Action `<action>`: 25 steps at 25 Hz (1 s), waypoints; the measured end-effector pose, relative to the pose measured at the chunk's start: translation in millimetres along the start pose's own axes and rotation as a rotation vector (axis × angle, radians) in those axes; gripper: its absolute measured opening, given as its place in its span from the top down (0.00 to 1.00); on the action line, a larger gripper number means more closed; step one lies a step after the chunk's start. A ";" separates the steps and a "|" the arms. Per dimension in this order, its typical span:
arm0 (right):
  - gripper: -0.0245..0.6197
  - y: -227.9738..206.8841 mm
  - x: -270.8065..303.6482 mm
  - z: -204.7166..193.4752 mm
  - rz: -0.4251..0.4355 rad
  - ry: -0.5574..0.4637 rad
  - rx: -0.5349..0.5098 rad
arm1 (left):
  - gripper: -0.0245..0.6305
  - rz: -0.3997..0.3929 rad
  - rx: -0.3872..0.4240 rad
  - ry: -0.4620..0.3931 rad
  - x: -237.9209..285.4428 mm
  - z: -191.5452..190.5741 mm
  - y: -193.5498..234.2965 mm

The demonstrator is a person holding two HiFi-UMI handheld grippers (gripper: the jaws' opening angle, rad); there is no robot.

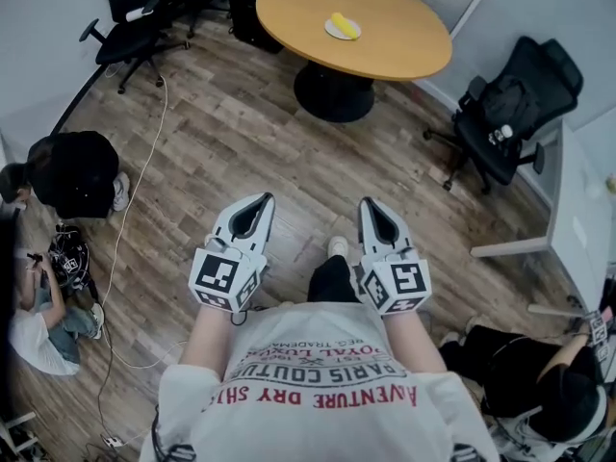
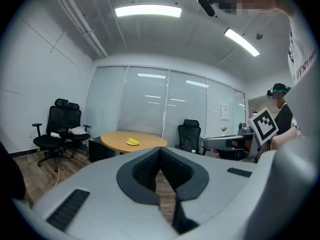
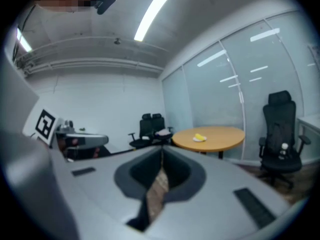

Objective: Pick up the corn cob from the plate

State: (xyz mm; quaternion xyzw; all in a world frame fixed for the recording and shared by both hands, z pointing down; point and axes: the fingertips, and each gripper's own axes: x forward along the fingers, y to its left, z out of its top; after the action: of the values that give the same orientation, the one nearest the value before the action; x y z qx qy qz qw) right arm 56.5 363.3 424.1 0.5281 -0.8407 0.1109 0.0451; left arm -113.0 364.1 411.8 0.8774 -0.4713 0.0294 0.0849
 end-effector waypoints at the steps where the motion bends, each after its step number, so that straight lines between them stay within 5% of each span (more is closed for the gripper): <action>1: 0.92 -8.4 10.2 1.9 0.010 0.001 -0.001 | 0.91 0.012 0.001 0.002 10.4 0.5 3.5; 15: 0.92 -188.6 144.0 66.0 0.104 -0.004 -0.054 | 0.91 0.086 0.011 -0.042 231.5 50.5 8.6; 25: 0.92 -245.0 200.2 71.0 0.079 0.028 -0.052 | 0.91 0.034 0.014 -0.020 313.1 55.1 23.4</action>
State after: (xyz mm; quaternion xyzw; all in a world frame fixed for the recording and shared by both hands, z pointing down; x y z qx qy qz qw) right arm 191.8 68.7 427.9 0.4917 -0.8627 0.0979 0.0663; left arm 39.5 84.3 401.7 0.8701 -0.4867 0.0256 0.0734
